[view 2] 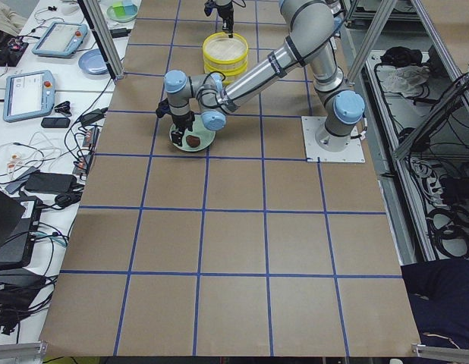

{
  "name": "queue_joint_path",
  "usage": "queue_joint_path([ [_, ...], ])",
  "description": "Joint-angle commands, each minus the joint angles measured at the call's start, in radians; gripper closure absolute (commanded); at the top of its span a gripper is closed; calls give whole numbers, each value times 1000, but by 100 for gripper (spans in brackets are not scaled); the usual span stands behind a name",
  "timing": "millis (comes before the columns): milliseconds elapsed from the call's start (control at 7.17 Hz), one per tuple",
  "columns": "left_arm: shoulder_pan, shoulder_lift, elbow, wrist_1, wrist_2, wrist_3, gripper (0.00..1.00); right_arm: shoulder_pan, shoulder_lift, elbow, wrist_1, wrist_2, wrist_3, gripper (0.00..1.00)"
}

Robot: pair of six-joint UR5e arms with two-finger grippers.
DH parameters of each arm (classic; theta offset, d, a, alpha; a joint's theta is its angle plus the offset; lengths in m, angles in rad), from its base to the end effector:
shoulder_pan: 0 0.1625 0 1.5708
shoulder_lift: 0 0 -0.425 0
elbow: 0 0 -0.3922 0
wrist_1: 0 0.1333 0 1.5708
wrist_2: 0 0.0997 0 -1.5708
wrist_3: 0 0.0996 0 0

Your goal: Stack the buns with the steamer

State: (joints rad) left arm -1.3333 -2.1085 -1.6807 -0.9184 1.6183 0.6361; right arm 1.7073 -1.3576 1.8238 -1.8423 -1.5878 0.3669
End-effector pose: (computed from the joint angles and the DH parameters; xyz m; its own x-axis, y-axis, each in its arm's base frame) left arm 0.0234 -0.6432 0.1919 -0.9207 0.3882 -0.0410 0.3874 0.9216 0.0244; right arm 0.2010 -0.4961 0.2846 -0.9721 0.2186 0.0850 0.2306 0.9573 0.1746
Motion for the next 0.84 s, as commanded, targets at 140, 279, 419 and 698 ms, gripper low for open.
queue_joint_path([
  [140,0,-4,-1,-22,14,-1,100,9,12,0,-2,3,14,100],
  [279,-1,-4,1,-22,11,-9,100,17,14,0,-2,2,15,100],
  [419,-1,-4,7,-17,0,-45,100,17,14,0,-2,2,15,100],
  [698,-32,48,16,-22,-30,-235,100,17,20,-1,0,-6,14,23],
])
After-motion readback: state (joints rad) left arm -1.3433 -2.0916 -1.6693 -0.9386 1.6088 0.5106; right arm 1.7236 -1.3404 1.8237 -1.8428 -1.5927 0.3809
